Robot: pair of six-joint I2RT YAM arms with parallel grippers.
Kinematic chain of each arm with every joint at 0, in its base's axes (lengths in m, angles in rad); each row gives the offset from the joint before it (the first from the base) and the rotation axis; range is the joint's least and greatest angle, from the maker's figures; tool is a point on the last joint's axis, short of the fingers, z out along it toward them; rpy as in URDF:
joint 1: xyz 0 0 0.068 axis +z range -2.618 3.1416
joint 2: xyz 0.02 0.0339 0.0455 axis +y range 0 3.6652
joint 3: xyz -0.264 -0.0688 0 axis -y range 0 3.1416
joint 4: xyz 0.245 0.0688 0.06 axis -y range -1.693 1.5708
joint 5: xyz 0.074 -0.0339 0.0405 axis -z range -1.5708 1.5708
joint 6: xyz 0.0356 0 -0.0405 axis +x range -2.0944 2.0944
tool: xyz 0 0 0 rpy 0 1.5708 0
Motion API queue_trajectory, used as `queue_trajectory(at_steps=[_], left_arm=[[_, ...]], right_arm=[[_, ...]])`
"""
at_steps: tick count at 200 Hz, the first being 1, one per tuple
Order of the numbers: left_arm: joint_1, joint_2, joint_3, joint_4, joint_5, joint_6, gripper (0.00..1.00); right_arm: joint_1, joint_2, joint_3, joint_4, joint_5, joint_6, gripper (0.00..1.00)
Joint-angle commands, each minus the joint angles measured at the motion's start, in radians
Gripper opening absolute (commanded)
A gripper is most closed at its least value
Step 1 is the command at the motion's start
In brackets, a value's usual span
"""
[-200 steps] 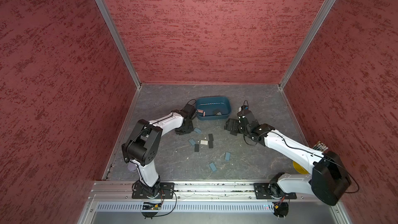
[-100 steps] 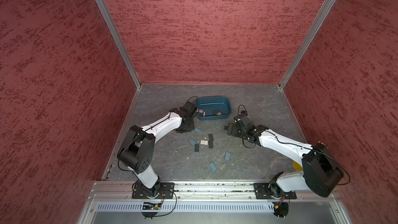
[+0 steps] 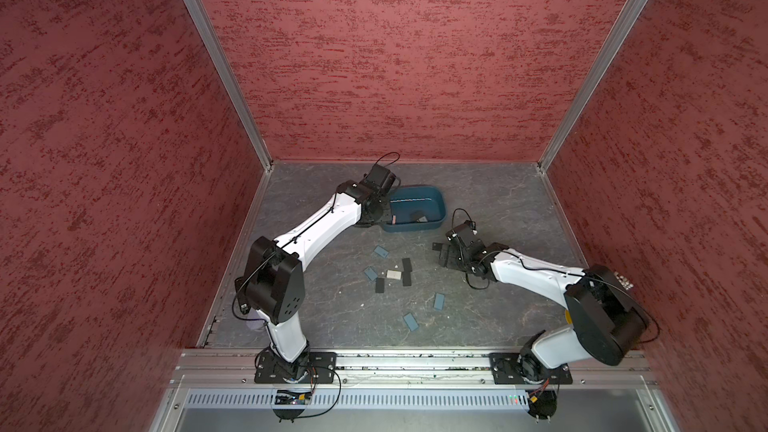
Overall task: Put the eraser in the storage box
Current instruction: Place the eraser in the storage box.
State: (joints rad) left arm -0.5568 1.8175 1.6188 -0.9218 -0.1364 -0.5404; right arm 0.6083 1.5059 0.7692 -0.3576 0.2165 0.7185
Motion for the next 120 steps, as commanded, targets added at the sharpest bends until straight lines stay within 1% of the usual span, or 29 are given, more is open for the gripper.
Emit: queue_trajectory(at_steps=[1, 41, 89, 120], left_arm=[[-0.005, 0.072, 0.083, -0.05, 0.004, 0.028, 0.21], [-0.014, 0.192, 0.211, -0.078, 0.017, 0.042, 0.21], [-0.018, 0.308, 0.316, -0.099, 0.02, 0.055, 0.21], [-0.018, 0.361, 0.357, -0.096, 0.01, 0.065, 0.22]], right_arm=[[0.009, 0.013, -0.007, 0.031, 0.026, 0.013, 0.93], [0.009, 0.027, -0.005, 0.036, 0.033, 0.016, 0.9], [0.009, 0.043, 0.001, 0.042, 0.035, 0.021, 0.86], [0.009, 0.047, 0.004, 0.048, 0.038, 0.023, 0.83]])
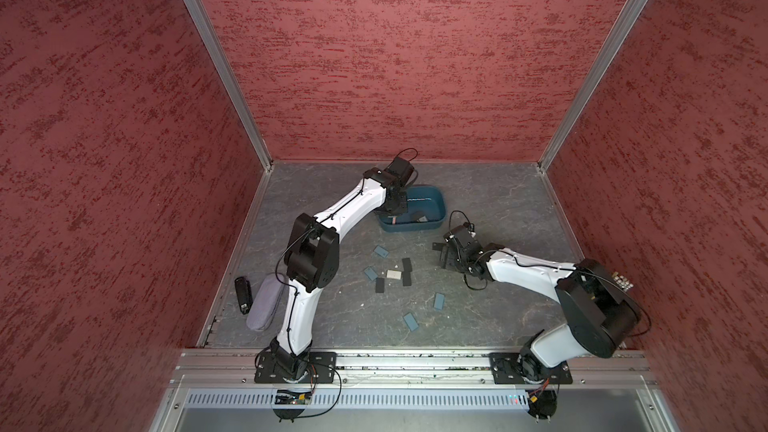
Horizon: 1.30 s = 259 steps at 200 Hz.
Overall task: Put the eraser in the storage box
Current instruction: Place the eraser in the storage box, then pick up the eraser from the center of the board.
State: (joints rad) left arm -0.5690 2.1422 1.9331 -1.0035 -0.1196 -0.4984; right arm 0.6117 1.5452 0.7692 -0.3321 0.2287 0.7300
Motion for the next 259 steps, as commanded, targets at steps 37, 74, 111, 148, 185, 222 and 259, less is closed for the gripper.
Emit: queue_trajectory(at_steps=[37, 74, 111, 148, 185, 222, 259], left_arm=[[-0.002, 0.097, 0.102, -0.032, -0.025, 0.032, 0.23], [0.007, 0.142, 0.153, -0.045, -0.021, 0.038, 0.26], [0.015, 0.181, 0.2, -0.058, -0.018, 0.041, 0.29], [0.019, 0.206, 0.225, -0.066, -0.02, 0.039, 0.34], [0.019, 0.23, 0.246, -0.078, -0.014, 0.037, 0.43], [0.019, 0.234, 0.245, -0.087, -0.013, 0.039, 0.58], [0.018, 0.222, 0.246, -0.095, -0.008, 0.044, 0.78]], right_arm=[[0.007, 0.022, 0.018, 0.023, 0.032, 0.014, 0.79], [0.011, 0.051, 0.041, 0.016, 0.04, 0.019, 0.76], [0.014, 0.074, 0.065, 0.015, 0.052, 0.023, 0.74], [0.016, 0.084, 0.085, 0.011, 0.069, 0.026, 0.72], [0.016, 0.113, 0.11, 0.002, 0.077, 0.021, 0.71], [0.016, 0.128, 0.111, 0.001, 0.085, 0.017, 0.68], [0.016, 0.134, 0.105, -0.007, 0.09, 0.022, 0.65]])
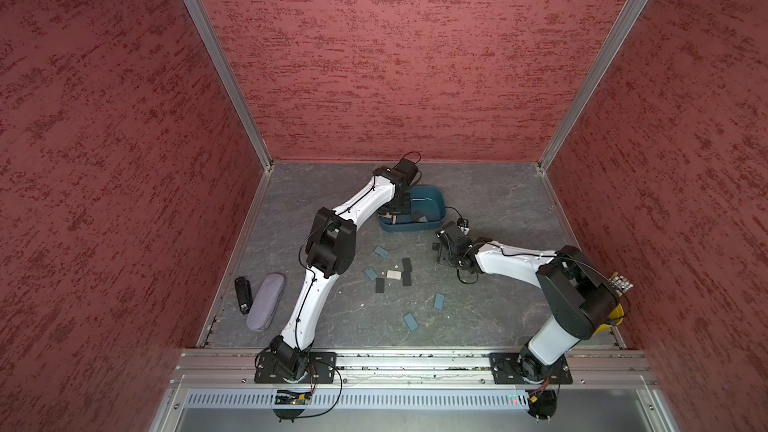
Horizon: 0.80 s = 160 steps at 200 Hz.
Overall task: Put the eraser in the storage box
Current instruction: Pick up the eraser from the center of the board.
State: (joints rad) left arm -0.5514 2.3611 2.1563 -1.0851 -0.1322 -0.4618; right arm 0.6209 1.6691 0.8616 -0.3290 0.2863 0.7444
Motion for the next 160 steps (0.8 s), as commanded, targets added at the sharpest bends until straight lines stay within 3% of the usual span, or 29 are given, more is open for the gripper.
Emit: queue_trajectory(at_steps=[1, 33, 60, 120, 160], left_arm=[[0.001, 0.003, 0.022, -0.014, 0.005, 0.007, 0.78], [0.002, -0.011, 0.026, -0.026, 0.021, 0.009, 0.93], [0.004, -0.031, 0.05, -0.058, 0.039, 0.011, 1.0], [0.003, -0.17, 0.066, -0.13, 0.036, 0.032, 1.0], [0.002, -0.374, -0.166, -0.043, 0.043, -0.003, 1.0]], right_arm=[[0.006, 0.01, 0.013, -0.009, 0.032, 0.008, 0.65], [0.007, 0.013, 0.01, -0.007, 0.027, 0.01, 0.61], [0.007, 0.022, 0.009, -0.01, 0.029, 0.014, 0.58], [0.007, 0.016, -0.018, 0.0, 0.016, 0.02, 0.51], [0.008, 0.009, -0.024, 0.0, 0.022, 0.018, 0.47]])
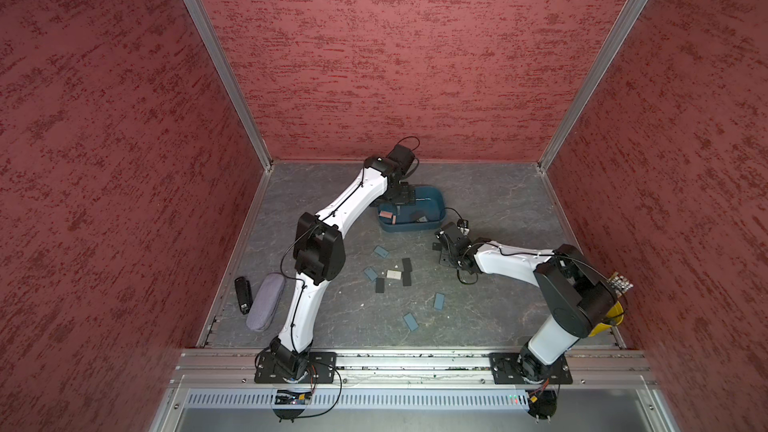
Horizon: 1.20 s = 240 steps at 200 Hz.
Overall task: Put the eraser in the storage box
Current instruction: Pick up the eraser from the center of the board.
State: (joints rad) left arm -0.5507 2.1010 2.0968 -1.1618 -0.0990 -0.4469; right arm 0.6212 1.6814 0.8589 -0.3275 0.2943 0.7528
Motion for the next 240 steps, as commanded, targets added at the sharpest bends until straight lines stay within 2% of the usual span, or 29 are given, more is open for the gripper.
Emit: queue_trajectory(at_steps=[1, 111, 160, 240], left_arm=[[0.002, -0.119, -0.113, 0.036, 0.009, -0.019, 1.0], [-0.025, -0.501, -0.715, 0.218, 0.009, -0.098, 1.0], [-0.037, -0.593, -0.846, 0.252, -0.007, -0.133, 1.0], [-0.074, -0.653, -1.029, 0.316, 0.01, -0.195, 1.0]], right_arm=[[0.007, -0.003, -0.021, -0.001, 0.015, 0.01, 0.47], [0.008, -0.055, -0.072, 0.013, 0.005, 0.023, 0.44], [0.009, -0.097, -0.07, -0.008, 0.016, 0.025, 0.44], [0.008, -0.161, -0.03, -0.058, 0.026, 0.011, 0.44]])
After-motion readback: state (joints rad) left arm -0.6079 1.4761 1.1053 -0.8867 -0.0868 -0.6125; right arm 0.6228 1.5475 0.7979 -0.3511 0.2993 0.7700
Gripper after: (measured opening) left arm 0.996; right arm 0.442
